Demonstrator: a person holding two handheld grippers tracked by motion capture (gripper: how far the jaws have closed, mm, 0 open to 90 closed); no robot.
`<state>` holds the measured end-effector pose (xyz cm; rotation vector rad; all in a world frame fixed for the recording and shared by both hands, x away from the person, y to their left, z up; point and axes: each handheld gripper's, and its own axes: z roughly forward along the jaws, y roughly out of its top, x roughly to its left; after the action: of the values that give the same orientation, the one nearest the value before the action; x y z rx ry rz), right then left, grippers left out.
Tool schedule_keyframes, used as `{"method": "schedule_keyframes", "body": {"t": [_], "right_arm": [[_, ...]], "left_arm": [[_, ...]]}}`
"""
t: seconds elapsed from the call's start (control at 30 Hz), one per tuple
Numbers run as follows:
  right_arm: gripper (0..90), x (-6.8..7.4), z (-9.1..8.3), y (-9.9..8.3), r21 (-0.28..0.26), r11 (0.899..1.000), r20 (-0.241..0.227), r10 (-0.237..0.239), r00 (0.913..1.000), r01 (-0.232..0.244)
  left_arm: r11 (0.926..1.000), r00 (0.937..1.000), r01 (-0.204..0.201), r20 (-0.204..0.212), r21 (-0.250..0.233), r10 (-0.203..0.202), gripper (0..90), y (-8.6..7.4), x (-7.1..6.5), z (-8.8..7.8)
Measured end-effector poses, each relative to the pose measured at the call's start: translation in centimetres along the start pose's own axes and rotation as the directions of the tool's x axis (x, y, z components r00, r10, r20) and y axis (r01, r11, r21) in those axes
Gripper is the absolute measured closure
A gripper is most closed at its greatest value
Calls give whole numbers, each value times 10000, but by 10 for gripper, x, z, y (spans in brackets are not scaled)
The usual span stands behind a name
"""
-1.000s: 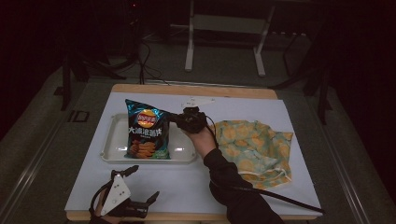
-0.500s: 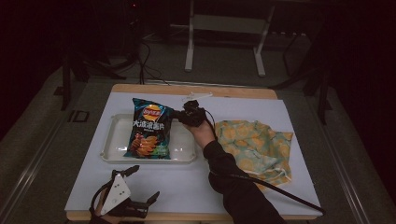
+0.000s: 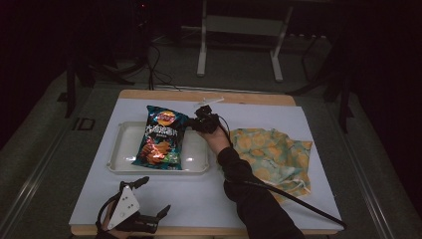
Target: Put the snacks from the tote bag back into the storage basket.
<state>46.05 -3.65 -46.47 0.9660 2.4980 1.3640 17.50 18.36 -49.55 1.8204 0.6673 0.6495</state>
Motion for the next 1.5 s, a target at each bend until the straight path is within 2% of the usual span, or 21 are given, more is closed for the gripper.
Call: {"method": "schedule_keyframes", "body": {"t": [0.07,0.2,0.27,0.3,0.37,0.4,0.5,0.6,0.67,0.73,0.9,1.0,1.07,1.17,1.3,1.43,1.5], "right_arm": [[730,0,-2,3,61,10000,18,-35,10000,35],[620,3,-6,7,260,9992,-49,-315,9995,316],[587,3,-7,8,352,9989,-100,-308,9995,312],[564,4,-8,9,423,9981,48,-454,9990,452],[558,4,-10,9,424,9981,149,-452,9989,445],[500,3,-16,10,446,9970,401,-652,9971,634],[474,5,-24,10,471,9938,524,-1036,9932,1011],[422,3,-35,10,397,9943,618,-1014,9929,990],[356,1,-42,10,429,9934,674,-1088,9918,1061],[295,-1,-49,9,520,9942,520,-969,9939,942],[135,-9,-70,10,588,9962,479,-671,9966,643],[139,-14,-85,9,370,9983,493,-468,9977,450],[135,-17,-95,6,318,9979,488,-579,9971,564],[136,-20,-108,2,259,9974,919,-687,9934,666],[136,-28,-125,-5,207,9985,1358,-539,9893,515],[138,-35,-141,-13,133,9984,1889,-568,9804,553],[138,-39,-148,-17,79,9988,2004,-488,9785,482]], "left_arm": [[10000,10000,-9,0,10,9,1,0,0,0],[10000,10000,-15,22,26,15,0,0,0,0],[10000,10000,-2,21,11,2,1,0,0,0],[10000,10000,-11,14,11,11,0,0,0,0],[10000,10000,-3,11,15,3,1,0,0,0],[10000,10000,2,17,27,-3,1,0,0,0],[10000,10000,-7,11,42,7,0,0,0,1],[10000,10000,4,0,44,-4,1,0,0,1],[10000,10000,4,-4,46,-4,1,0,0,1],[10000,10000,0,-12,72,0,1,0,0,1],[9999,10000,-27,-22,136,27,0,0,0,3],[9999,10000,18,-29,158,-17,1,0,0,4],[9998,10000,21,-33,175,-20,1,0,0,5],[9998,10000,-9,-21,197,9,1,0,0,5],[9998,10000,-15,-8,196,15,0,0,0,5],[9998,10000,-4,22,202,4,1,0,0,6],[9998,10000,2,20,205,-2,1,0,0,6]]}}
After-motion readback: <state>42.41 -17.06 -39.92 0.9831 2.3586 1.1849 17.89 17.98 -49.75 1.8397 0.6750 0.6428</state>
